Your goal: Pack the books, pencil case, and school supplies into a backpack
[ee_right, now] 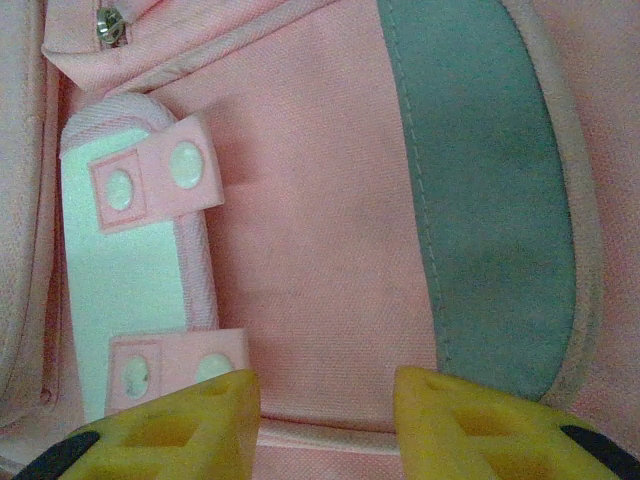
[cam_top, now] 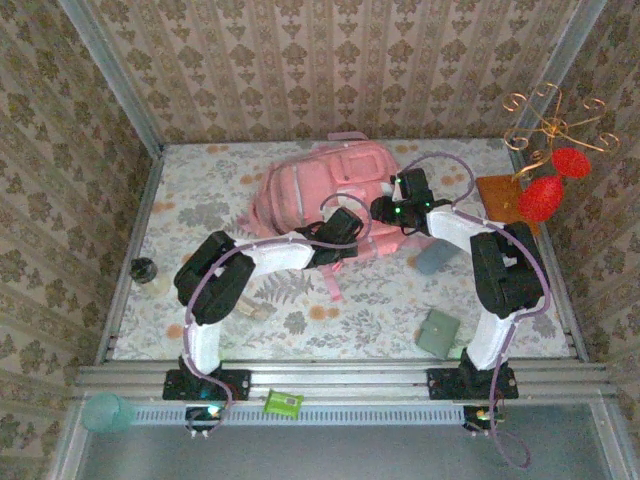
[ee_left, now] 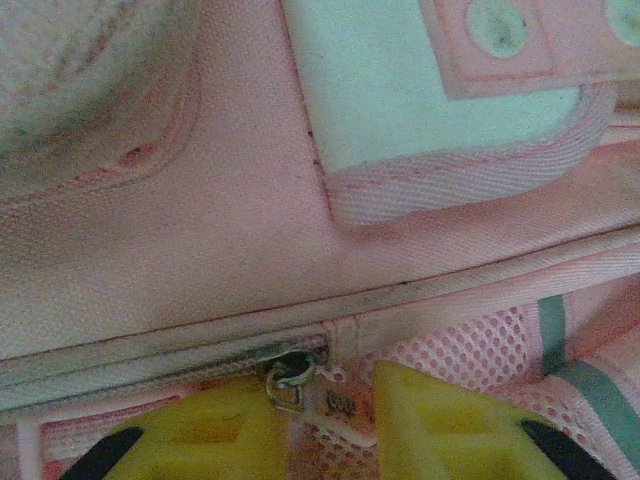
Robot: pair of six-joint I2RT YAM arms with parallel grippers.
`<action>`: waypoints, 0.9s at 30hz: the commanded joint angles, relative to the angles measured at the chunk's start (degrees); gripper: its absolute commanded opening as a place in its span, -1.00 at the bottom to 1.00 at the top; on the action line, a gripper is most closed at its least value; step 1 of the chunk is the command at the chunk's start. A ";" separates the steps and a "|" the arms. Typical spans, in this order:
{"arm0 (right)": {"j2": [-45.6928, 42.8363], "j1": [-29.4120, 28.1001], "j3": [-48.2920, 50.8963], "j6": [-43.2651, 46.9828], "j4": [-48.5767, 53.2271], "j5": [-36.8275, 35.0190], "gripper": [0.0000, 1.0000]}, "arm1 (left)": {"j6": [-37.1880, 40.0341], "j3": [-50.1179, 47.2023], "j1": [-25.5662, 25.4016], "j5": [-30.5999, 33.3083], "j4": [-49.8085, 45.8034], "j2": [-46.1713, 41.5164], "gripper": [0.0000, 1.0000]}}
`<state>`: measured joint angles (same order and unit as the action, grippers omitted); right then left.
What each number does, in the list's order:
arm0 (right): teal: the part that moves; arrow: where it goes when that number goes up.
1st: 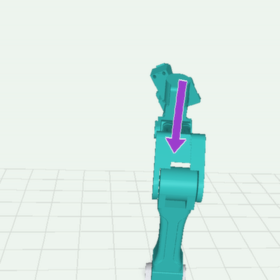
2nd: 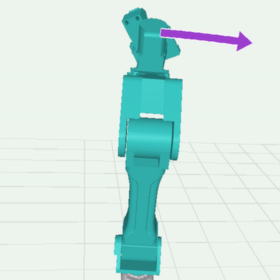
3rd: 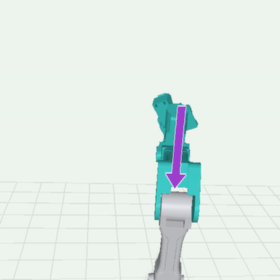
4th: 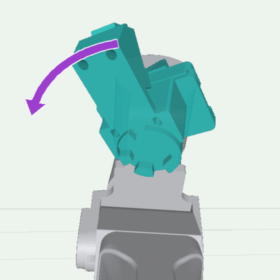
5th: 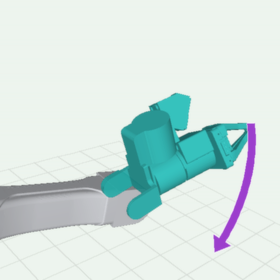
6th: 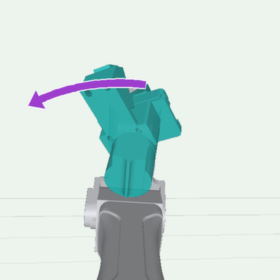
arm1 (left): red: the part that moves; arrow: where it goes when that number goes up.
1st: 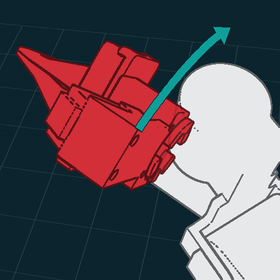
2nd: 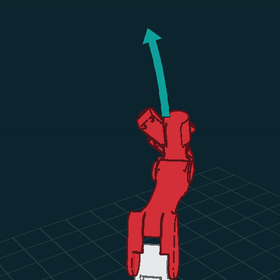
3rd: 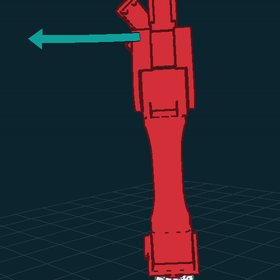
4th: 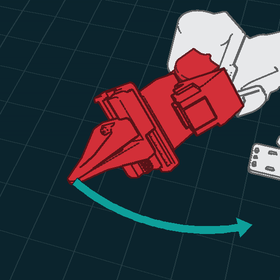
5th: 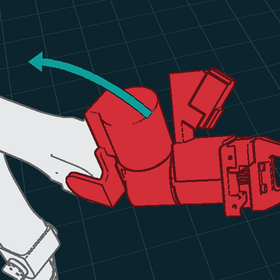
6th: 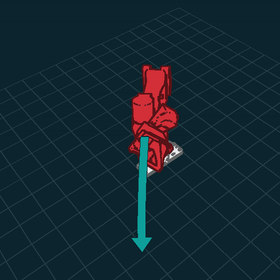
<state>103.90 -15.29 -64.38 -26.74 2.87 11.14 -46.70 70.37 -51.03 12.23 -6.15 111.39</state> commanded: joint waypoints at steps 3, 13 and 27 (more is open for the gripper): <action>1.48 0.22 1.32 -0.11 0.38 0.90 -0.17 | -1.30 -1.68 -0.20 2.70 1.09 1.52 -0.55; 1.29 0.36 1.28 0.16 0.98 1.02 -0.18 | -0.15 -3.02 -0.09 4.33 2.21 -0.07 -0.91; -13.25 -0.61 11.72 -12.86 -1.74 7.74 0.08 | 2.03 -7.04 2.45 -8.95 10.02 -6.45 -1.00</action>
<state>93.14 -15.33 -54.41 -33.58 1.54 16.45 -46.24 63.79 -49.08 6.87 1.78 107.57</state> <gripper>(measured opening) 0.536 0.058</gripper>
